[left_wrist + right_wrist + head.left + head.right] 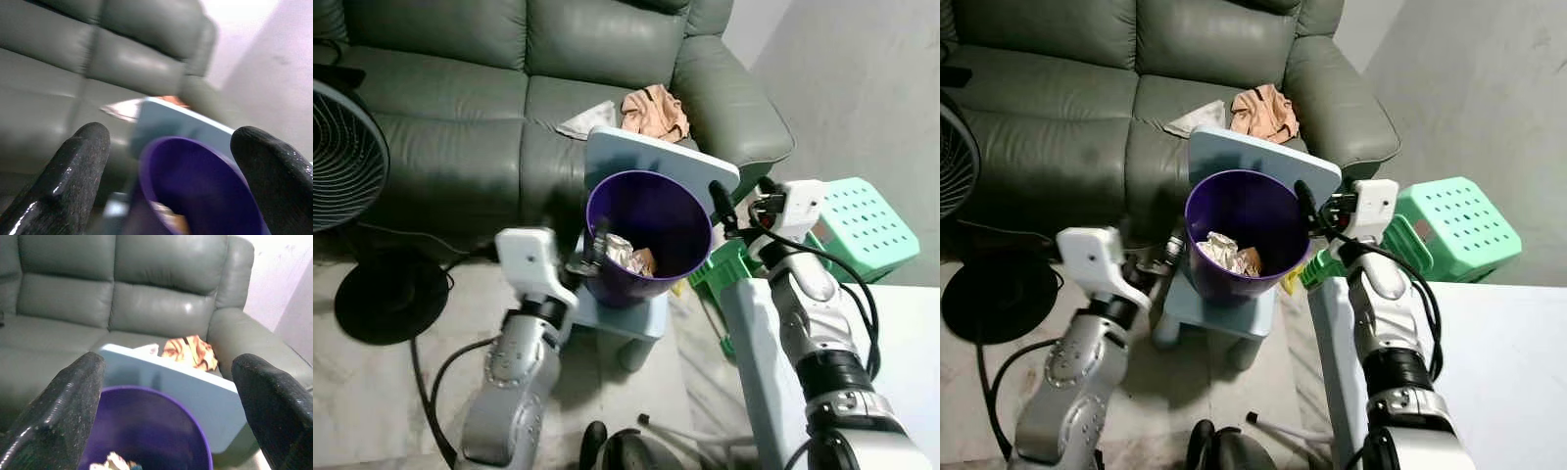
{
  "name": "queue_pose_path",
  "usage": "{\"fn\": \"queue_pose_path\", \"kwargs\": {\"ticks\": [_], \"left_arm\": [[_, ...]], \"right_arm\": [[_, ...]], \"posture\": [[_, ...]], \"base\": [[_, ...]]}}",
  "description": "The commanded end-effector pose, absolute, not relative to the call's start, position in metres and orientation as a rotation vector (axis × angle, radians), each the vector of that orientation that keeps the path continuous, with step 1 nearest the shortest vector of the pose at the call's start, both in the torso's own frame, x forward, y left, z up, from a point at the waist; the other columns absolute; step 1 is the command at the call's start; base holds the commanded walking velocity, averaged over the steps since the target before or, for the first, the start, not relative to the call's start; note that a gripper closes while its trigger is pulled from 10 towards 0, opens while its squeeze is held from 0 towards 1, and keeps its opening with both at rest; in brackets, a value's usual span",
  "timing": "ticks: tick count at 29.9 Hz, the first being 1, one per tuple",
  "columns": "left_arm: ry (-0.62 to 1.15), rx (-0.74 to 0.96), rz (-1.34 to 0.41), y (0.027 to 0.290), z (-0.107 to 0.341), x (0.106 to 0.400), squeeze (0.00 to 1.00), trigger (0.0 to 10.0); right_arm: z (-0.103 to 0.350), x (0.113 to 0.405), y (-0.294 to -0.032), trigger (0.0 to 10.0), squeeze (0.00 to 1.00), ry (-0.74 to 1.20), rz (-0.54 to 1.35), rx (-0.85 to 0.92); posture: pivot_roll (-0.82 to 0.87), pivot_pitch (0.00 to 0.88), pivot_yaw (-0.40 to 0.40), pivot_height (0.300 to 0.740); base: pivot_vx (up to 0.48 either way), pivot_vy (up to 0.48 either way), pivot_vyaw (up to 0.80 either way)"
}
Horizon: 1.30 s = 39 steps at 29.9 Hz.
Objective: Picking trash to rubbish bin
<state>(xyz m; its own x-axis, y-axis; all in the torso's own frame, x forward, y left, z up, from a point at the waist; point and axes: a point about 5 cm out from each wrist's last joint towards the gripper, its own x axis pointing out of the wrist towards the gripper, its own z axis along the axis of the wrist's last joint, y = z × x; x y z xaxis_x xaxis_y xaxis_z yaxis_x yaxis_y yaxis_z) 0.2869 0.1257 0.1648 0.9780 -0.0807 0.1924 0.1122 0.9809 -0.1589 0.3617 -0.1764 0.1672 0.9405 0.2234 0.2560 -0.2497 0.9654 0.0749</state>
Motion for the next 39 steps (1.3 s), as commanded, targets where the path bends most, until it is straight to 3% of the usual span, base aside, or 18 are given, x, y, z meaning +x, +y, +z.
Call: {"fn": "queue_pose_path", "kwargs": {"ticks": [1,10,15,16,28,34,39], "left_arm": [[-0.166,-0.151,-0.05,0.132,0.16,0.293,0.0,10.0],[-0.164,-0.066,0.016,0.164,0.166,0.32,0.0,10.0],[-0.172,-0.089,0.007,0.164,0.167,0.324,0.0,10.0],[-0.167,-0.092,0.001,0.164,0.165,0.324,0.0,10.0],[-0.138,-0.092,-0.056,0.161,0.155,0.334,0.0,10.0],[-0.128,-0.095,-0.048,0.163,0.153,0.338,0.0,10.0],[-0.127,-0.095,-0.056,0.161,0.153,0.343,0.0,10.0]], "right_arm": [[0.165,0.356,-0.193,10.0,1.0,-0.252,0.185,0.122],[0.153,0.332,-0.209,10.0,1.0,-0.27,0.033,0.127],[0.139,0.318,-0.216,10.0,1.0,-0.263,-0.019,0.135],[0.136,0.313,-0.216,10.0,0.0,-0.266,-0.028,0.135],[0.126,0.293,-0.211,10.0,0.0,-0.247,-0.067,0.114],[0.123,0.297,-0.215,10.0,0.0,-0.186,-0.095,0.08],[0.123,0.299,-0.213,10.0,0.0,-0.168,-0.086,0.068]], "posture": [[0.1,0.101,-0.237,0.74],[0.08,0.048,-0.158,0.74],[0.06,0.017,-0.125,0.74],[0.05,0.009,-0.116,0.74],[0.0,0.0,-0.078,0.74],[-0.01,0.0,-0.072,0.74],[-0.02,0.0,-0.071,0.74]], "base": [[0.0,0.0,0.0],[0.0,0.0,0.0],[0.0,0.0,0.0],[0.0,0.0,0.0],[0.0,0.0,0.0],[0.0,0.0,0.0],[0.0,0.0,-0.78]]}}
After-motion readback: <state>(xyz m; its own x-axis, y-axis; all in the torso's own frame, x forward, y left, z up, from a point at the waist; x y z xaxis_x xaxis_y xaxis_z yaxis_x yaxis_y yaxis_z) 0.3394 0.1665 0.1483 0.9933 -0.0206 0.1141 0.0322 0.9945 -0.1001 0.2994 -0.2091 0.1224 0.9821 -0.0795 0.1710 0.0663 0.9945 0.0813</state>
